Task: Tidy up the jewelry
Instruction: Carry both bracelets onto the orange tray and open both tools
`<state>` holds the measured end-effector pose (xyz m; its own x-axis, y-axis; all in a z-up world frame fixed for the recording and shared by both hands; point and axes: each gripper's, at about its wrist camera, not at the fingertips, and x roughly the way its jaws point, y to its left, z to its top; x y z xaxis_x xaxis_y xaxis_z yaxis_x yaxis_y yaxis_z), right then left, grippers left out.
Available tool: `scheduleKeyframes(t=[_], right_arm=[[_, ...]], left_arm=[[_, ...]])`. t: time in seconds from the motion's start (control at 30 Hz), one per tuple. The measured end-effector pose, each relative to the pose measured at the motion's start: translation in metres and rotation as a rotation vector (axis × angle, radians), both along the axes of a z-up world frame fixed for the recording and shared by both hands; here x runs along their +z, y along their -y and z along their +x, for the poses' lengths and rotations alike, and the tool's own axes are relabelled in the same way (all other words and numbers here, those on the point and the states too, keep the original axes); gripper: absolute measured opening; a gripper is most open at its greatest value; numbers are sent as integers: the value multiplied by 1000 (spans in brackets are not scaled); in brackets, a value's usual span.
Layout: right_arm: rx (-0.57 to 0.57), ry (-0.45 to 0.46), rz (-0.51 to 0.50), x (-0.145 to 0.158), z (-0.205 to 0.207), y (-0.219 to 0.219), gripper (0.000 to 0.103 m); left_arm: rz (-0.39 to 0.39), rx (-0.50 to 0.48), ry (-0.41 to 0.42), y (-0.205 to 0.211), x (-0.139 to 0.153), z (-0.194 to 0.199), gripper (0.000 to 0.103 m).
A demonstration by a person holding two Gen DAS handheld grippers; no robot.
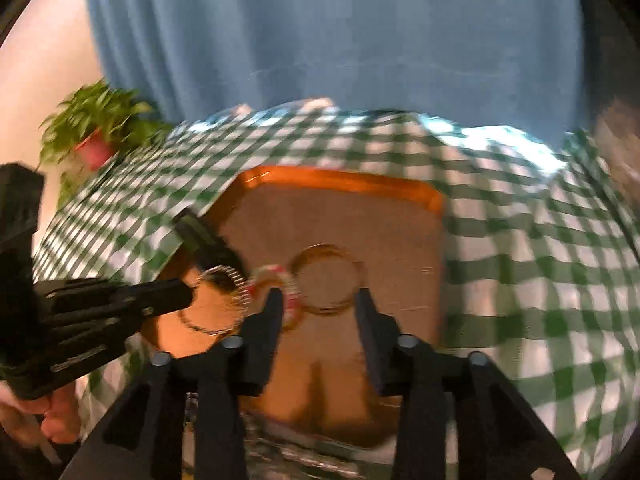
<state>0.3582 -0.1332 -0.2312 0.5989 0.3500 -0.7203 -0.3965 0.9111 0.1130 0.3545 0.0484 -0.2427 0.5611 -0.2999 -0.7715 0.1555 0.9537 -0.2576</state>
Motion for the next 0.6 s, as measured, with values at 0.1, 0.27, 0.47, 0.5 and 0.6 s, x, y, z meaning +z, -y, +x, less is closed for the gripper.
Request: scheduleKeyframes(t=[0.1,0.27,0.47,0.5,0.6], right_arm=[[39,-71,28,-14,2,-15,38],[5,-117,78,-28,6,-16,41],[-45,-28,61,-18,1,-7,55],[-57,-28,52,-18,2,-7,56],[-71,-57,56,-16,4,-2,66]], left_arm=[[17,8,-8,-5,-6,2,3],[75,2,5,-3,-9,5,3],[1,26,-52,-15,-31,28,3],[18,30,-40,-13,-32,28,3],[142,51,-43,-3,-47,29,31]])
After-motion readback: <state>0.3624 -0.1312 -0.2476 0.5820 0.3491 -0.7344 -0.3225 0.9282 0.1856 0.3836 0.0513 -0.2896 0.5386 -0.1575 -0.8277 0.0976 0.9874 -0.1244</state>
